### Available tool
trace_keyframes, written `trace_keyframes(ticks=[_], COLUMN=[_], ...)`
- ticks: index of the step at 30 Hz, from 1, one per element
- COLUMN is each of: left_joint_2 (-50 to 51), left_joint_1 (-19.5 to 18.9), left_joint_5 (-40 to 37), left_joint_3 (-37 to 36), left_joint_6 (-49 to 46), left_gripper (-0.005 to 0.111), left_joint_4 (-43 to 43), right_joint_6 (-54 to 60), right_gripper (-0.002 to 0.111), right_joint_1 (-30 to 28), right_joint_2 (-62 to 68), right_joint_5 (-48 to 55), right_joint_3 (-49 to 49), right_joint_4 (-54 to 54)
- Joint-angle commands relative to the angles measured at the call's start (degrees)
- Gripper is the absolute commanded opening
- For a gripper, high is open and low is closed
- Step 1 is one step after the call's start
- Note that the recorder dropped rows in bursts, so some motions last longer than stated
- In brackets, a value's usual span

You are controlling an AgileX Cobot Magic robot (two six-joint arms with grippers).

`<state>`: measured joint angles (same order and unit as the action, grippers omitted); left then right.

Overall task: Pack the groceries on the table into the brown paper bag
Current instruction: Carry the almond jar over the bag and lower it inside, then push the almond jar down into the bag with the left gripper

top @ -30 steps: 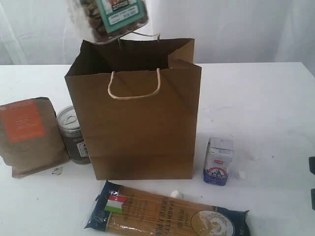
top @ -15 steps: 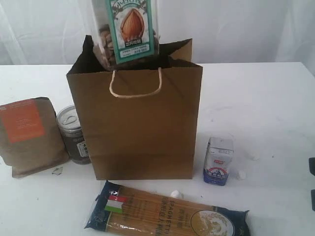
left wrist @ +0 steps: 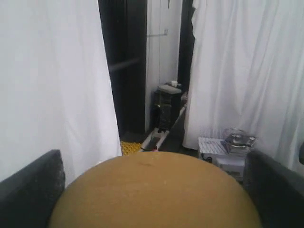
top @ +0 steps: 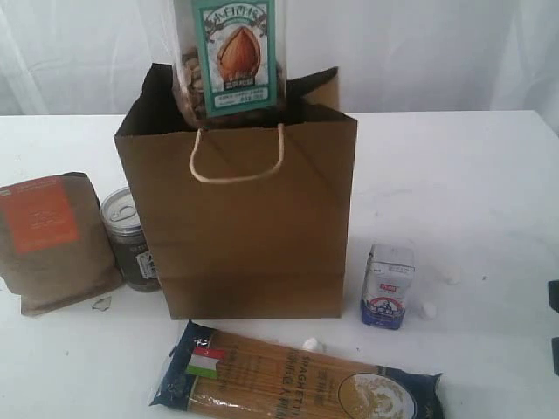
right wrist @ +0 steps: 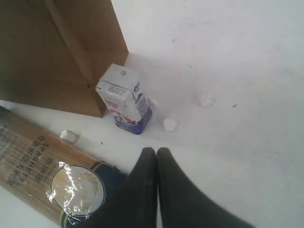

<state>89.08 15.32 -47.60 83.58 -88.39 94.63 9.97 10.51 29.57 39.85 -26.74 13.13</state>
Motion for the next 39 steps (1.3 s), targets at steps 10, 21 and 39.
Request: trace_keyframes(ticks=[10,21,39], left_joint_2=[-0.60,-0.07,4.82], left_joint_1=[0.15,0.15,0.29], left_joint_5=[-7.54,-0.46,-11.90], left_joint_3=[0.53,0.53,0.43], left_joint_6=[2.37,1.54,-5.50], left_gripper=[0.000,0.000,0.000], left_joint_4=[1.60,-2.73,5.32], right_joint_6=[-0.21,-0.21,0.13], right_gripper=[0.000,0.000,0.000], right_joint_1=[-0.25,-0.25,-0.25], right_joint_2=[0.10,0.10,0.10], right_joint_5=[-0.11,-0.11,-7.86], right_joint_3=[0.21,0.21,6.12], right_joint_4=[-0.09,-0.09,-0.17])
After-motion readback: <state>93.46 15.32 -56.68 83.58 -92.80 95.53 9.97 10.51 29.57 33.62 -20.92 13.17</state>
